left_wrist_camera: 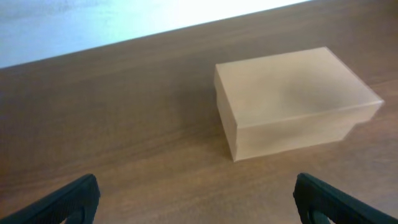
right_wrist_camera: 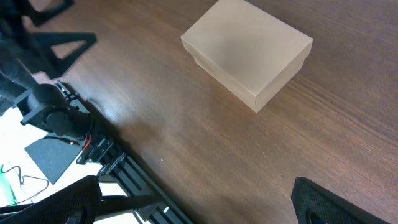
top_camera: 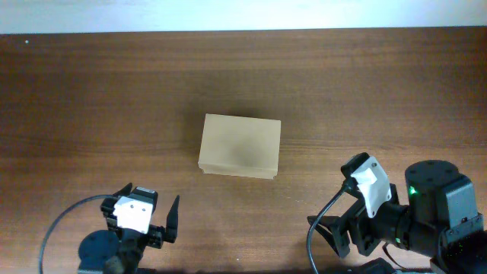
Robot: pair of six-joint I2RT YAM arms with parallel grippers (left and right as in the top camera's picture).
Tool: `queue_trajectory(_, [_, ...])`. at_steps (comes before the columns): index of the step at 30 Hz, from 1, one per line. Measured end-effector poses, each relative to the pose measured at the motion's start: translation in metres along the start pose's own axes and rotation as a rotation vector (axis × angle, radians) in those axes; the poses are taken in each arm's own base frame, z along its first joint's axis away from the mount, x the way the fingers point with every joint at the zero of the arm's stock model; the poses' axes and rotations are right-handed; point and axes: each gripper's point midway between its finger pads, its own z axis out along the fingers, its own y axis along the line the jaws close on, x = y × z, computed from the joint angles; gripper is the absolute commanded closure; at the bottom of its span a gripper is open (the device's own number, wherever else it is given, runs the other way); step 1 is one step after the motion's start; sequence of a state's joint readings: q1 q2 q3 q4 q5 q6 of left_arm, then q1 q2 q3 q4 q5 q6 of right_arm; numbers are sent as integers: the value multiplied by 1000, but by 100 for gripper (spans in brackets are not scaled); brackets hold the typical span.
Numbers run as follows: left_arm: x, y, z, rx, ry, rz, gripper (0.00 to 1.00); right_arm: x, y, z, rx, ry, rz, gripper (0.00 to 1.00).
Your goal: Pack container
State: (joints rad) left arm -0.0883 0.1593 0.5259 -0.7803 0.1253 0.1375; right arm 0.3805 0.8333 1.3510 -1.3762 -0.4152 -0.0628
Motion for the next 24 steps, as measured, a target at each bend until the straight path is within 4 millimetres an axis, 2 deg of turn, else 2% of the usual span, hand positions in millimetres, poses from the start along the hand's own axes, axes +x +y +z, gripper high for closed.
queue_trajectory(10, [36,-2,24,-5,-26,-28,0,0,0,0,0,1,0,1])
queue_trajectory(24, [70,-10,42,33,46,-91,1,0,0,0,0,0,0,1])
